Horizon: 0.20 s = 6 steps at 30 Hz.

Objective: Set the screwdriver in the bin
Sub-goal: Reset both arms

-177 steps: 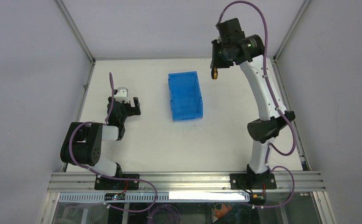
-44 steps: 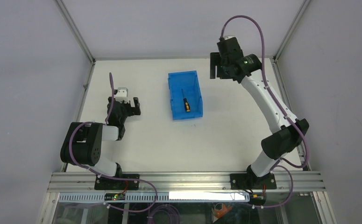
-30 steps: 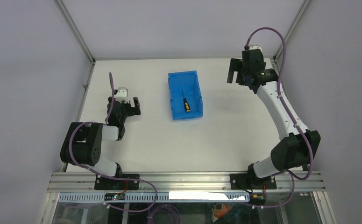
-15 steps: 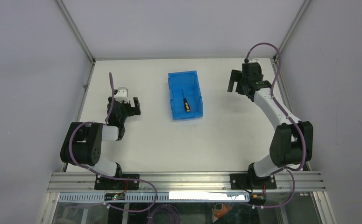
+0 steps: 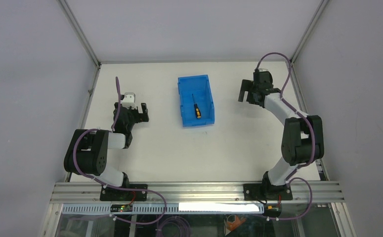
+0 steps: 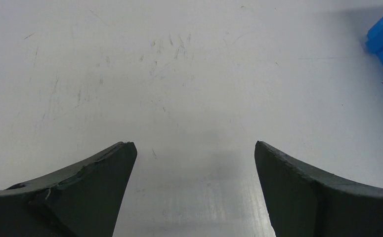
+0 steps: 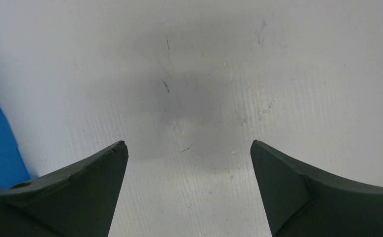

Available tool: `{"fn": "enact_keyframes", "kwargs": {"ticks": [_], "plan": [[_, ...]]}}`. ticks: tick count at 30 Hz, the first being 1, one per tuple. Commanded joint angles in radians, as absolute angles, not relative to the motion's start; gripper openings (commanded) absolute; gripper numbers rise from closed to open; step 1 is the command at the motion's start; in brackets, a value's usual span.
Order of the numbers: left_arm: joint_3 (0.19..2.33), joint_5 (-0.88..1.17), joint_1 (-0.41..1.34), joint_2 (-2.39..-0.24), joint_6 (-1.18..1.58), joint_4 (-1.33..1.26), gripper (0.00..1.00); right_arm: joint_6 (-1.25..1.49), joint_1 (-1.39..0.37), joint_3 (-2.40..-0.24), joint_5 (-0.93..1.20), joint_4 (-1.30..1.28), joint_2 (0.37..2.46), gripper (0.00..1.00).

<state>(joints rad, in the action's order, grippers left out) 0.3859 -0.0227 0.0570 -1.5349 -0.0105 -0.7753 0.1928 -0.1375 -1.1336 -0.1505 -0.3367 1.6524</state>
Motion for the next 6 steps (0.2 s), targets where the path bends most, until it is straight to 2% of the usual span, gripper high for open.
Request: {"fn": "enact_keyframes", "kwargs": {"ticks": [1,6], "plan": [[0.383,-0.002,0.047,-1.506,-0.003,-0.801,0.99,0.217,-0.122,-1.138,-0.14,-0.266,1.655,0.99],[0.383,-0.002,0.047,-1.506,-0.002,-0.801,0.99,0.229,-0.116,-1.144,-0.133,-0.268,1.659,0.99]]}}
